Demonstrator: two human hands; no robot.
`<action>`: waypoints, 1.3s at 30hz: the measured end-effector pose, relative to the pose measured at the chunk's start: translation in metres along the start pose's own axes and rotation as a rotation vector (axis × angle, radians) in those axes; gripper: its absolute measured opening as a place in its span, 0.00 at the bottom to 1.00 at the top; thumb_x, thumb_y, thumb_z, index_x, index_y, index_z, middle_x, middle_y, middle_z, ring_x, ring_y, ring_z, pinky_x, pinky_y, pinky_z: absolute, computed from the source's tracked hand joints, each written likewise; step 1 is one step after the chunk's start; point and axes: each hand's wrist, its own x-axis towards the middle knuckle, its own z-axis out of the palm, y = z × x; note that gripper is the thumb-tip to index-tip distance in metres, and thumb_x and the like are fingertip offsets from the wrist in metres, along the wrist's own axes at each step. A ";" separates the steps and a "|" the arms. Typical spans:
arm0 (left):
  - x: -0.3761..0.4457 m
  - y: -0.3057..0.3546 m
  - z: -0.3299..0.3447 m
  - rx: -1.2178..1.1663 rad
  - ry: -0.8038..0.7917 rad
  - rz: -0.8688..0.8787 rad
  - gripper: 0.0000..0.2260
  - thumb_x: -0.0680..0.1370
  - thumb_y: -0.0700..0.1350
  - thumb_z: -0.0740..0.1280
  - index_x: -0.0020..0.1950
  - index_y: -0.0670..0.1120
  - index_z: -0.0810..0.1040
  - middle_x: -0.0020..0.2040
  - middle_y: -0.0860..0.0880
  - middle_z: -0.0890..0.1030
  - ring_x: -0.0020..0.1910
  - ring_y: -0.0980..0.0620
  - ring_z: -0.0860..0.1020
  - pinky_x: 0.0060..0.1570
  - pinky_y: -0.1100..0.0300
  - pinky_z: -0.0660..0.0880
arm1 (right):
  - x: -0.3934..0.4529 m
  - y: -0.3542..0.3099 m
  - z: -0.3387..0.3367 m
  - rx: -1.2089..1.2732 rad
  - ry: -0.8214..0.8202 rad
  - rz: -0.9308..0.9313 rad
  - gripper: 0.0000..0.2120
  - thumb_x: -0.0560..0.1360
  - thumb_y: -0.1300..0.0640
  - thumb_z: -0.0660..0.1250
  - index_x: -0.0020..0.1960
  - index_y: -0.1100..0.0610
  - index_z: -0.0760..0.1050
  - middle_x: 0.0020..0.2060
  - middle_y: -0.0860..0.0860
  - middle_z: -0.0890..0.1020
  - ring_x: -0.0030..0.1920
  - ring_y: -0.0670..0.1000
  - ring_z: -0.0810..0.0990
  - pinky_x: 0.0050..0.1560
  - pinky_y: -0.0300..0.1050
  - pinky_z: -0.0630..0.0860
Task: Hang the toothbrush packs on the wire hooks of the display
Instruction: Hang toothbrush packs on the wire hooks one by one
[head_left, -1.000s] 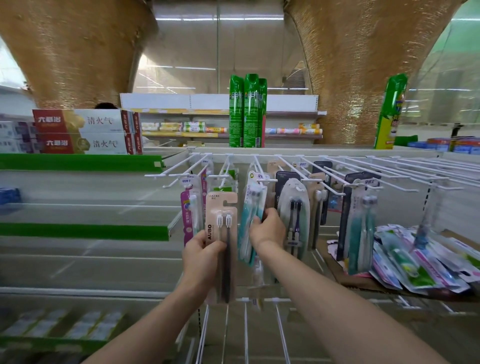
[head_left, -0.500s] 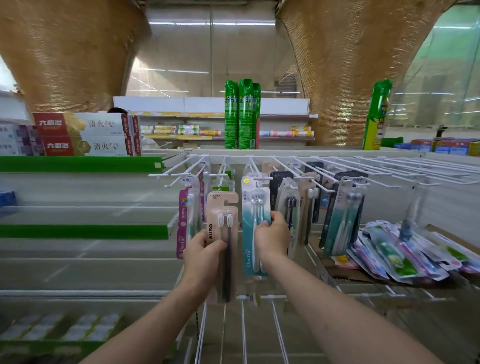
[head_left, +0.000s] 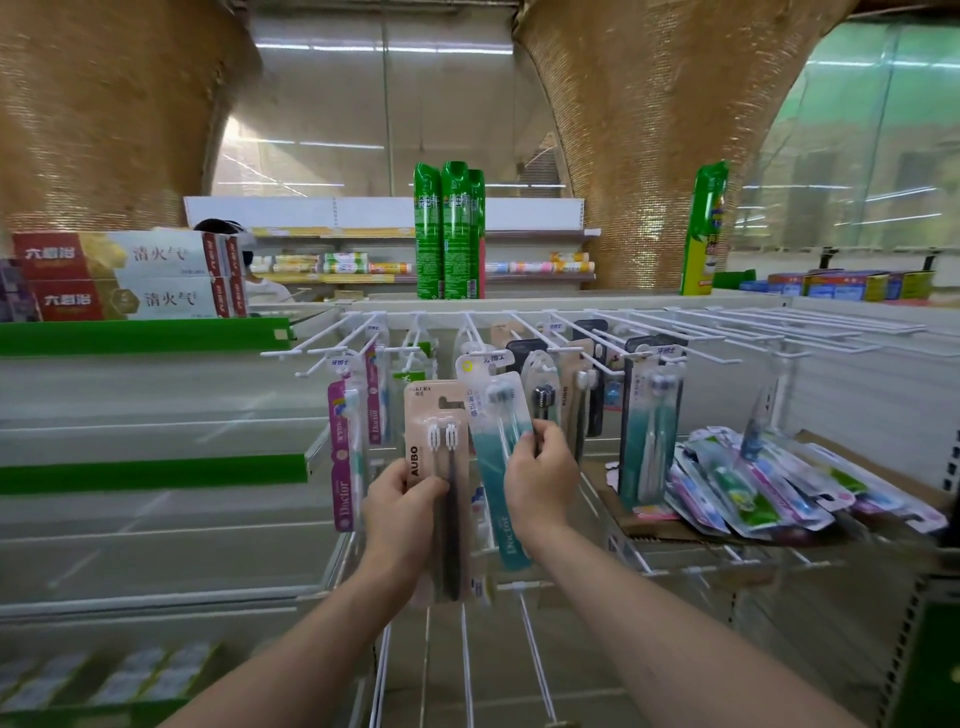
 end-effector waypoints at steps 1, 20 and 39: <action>0.000 0.000 0.002 -0.010 0.004 0.002 0.04 0.76 0.33 0.68 0.45 0.39 0.81 0.42 0.41 0.83 0.42 0.46 0.80 0.44 0.47 0.80 | 0.001 0.003 -0.003 0.005 0.000 -0.004 0.08 0.83 0.57 0.58 0.50 0.51 0.75 0.38 0.49 0.81 0.39 0.52 0.78 0.42 0.51 0.76; -0.024 -0.006 0.088 -0.021 -0.081 0.003 0.02 0.76 0.35 0.68 0.43 0.38 0.79 0.38 0.43 0.79 0.39 0.47 0.76 0.41 0.52 0.72 | 0.067 0.049 -0.118 -0.017 0.285 0.106 0.18 0.82 0.42 0.61 0.46 0.57 0.72 0.36 0.49 0.76 0.38 0.53 0.74 0.41 0.48 0.66; -0.031 -0.002 0.105 0.044 -0.039 -0.019 0.02 0.77 0.35 0.67 0.45 0.37 0.79 0.40 0.40 0.80 0.40 0.45 0.77 0.42 0.50 0.75 | 0.126 0.060 -0.122 -0.215 0.146 0.205 0.23 0.82 0.36 0.55 0.54 0.55 0.74 0.46 0.55 0.82 0.47 0.60 0.80 0.51 0.56 0.78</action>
